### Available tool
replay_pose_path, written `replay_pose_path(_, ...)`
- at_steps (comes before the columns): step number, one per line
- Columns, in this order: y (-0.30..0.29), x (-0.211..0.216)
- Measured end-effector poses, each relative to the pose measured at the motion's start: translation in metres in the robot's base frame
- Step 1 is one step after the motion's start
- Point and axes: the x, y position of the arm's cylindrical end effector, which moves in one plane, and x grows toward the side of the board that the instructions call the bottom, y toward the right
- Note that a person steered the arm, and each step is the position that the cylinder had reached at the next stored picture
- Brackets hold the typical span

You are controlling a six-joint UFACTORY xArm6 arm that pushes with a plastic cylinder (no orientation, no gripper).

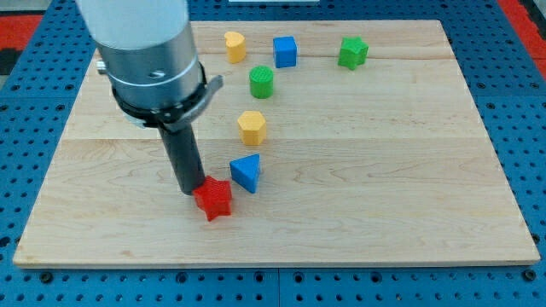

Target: Nudge the red star towards left

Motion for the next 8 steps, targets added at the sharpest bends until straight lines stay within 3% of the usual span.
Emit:
replay_pose_path(2,0.025,0.033)
replay_pose_path(4,0.022,0.033)
replay_pose_path(6,-0.065,0.033)
replay_pose_path(7,-0.077,0.03)
replay_pose_path(8,-0.138,0.017)
